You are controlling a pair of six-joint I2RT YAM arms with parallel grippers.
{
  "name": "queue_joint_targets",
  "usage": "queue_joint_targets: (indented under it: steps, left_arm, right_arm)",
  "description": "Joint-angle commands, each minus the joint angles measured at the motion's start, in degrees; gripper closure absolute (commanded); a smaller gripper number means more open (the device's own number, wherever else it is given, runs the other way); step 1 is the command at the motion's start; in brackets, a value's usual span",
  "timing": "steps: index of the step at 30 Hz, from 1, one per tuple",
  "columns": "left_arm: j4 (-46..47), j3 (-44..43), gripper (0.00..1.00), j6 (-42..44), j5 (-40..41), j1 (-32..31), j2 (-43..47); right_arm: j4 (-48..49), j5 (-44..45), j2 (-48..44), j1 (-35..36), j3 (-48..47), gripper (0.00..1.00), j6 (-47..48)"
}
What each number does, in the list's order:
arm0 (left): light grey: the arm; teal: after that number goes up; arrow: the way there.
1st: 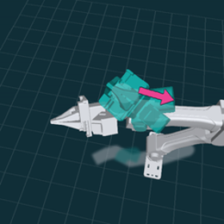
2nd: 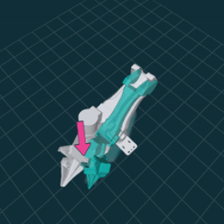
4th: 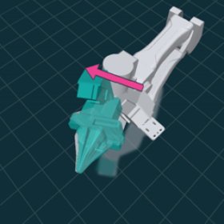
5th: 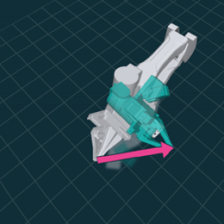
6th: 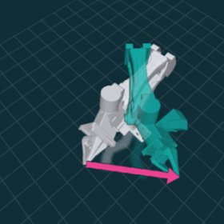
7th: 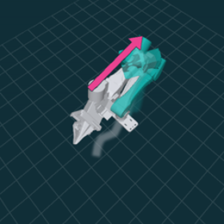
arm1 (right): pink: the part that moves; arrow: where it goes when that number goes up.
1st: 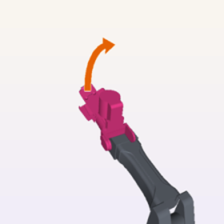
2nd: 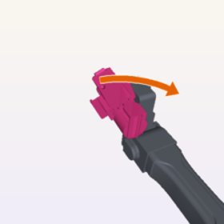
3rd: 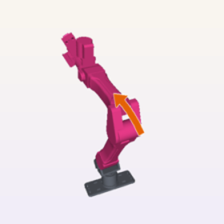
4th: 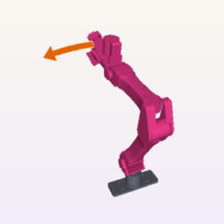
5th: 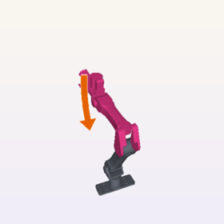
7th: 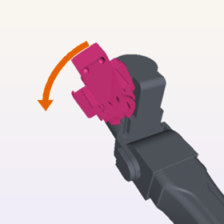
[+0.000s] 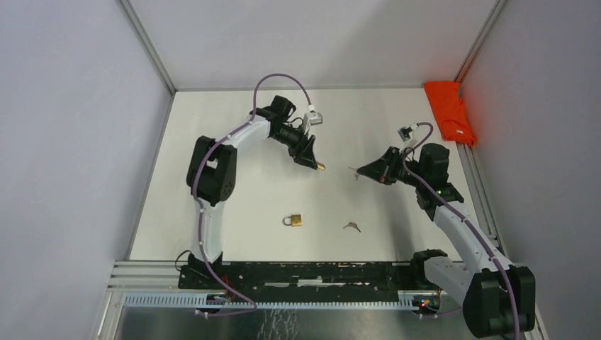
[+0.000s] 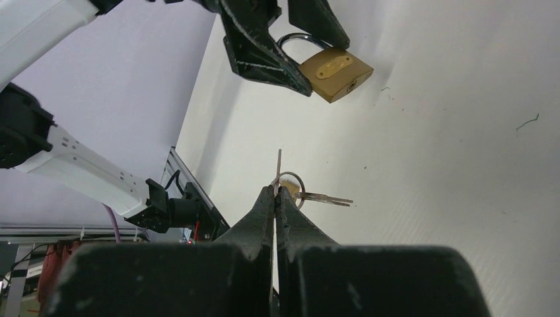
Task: Unlock with the key
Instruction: Place the lock at the center of the board.
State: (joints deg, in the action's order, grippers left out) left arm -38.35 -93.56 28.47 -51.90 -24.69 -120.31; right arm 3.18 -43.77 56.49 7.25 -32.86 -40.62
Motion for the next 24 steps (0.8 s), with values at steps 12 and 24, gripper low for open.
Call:
queue_joint_targets:
  steps: [12,24]
  left_arm:
    - [1.36,-10.93,0.86,-22.5,-10.84,5.41,-12.14]
    - [4.78,-9.59,0.83,-26.53,-2.12,5.95,-12.98]
  right_arm:
    - [6.86,-3.5,2.31,-1.94,-0.82,1.0,-0.44]
    - [8.16,-4.31,1.32,-2.28,-0.19,1.0,-0.52]
